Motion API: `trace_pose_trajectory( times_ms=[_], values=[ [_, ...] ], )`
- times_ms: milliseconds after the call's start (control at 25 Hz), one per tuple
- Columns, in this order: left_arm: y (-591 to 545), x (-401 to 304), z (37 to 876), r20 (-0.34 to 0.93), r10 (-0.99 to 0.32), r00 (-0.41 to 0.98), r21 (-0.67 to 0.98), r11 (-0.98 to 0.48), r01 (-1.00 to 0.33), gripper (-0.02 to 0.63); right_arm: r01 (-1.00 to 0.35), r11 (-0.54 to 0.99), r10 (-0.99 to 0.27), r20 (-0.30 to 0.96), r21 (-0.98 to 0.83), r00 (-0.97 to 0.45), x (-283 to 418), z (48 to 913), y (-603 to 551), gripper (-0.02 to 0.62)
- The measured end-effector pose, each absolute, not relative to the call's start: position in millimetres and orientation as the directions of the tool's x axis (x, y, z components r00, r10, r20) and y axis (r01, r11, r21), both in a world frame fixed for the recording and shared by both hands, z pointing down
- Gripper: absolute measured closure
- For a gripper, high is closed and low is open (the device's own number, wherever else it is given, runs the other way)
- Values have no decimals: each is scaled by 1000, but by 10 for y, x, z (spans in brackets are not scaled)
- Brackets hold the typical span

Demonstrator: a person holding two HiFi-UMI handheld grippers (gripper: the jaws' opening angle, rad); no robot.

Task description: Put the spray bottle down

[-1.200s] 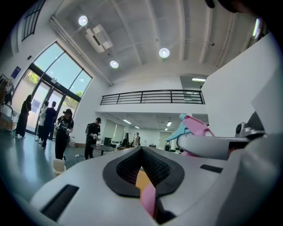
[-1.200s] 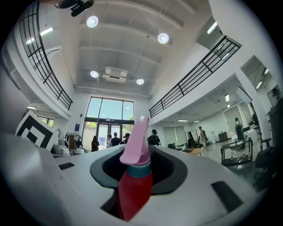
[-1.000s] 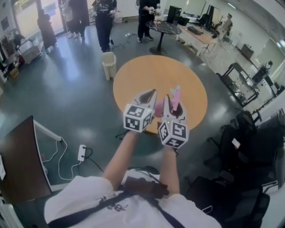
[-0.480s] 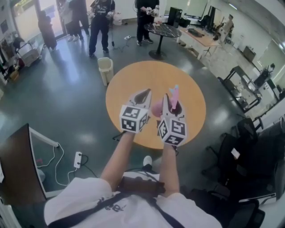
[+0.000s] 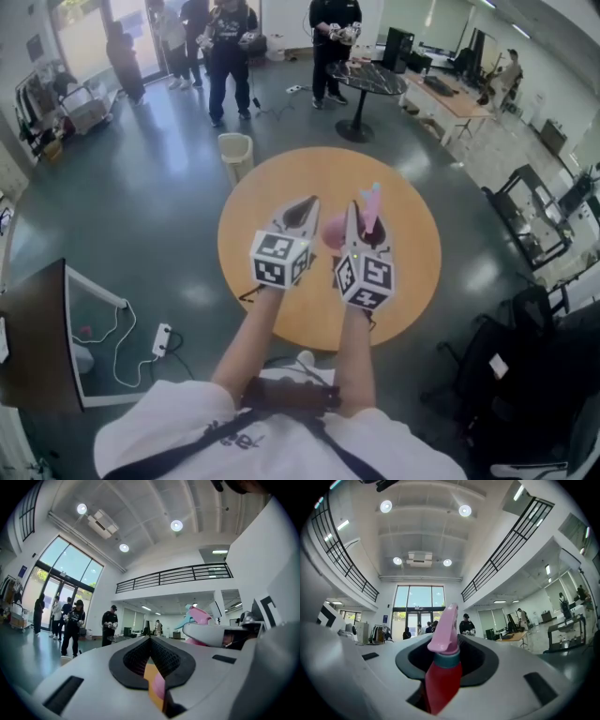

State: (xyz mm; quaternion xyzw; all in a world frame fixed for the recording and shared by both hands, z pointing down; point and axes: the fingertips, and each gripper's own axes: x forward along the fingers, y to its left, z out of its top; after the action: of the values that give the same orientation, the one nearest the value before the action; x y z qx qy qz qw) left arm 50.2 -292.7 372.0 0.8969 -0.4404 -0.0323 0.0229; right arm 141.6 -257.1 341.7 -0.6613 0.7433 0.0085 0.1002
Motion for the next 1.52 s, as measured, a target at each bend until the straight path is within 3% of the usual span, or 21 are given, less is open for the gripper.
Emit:
trace_pose_trajectory(
  times_ms=[160,640,1520],
  values=[
    [-3013,641,3900,-10,-807,591,84,-589,-804,595,-976,164,-970,-203,-140,-134,1625,3534,-2674,442],
    [-3315,528,4262,36,-844,536,138,-527,-839,595,-963,246,-966,-109,-111,-235,1404,3953,-3127,440],
    [-3922,686,5009,176,-788,590,186,-562,-806,595,-979,135,-983,102,-151,-151,1505,4802,-3688,440]
  ],
)
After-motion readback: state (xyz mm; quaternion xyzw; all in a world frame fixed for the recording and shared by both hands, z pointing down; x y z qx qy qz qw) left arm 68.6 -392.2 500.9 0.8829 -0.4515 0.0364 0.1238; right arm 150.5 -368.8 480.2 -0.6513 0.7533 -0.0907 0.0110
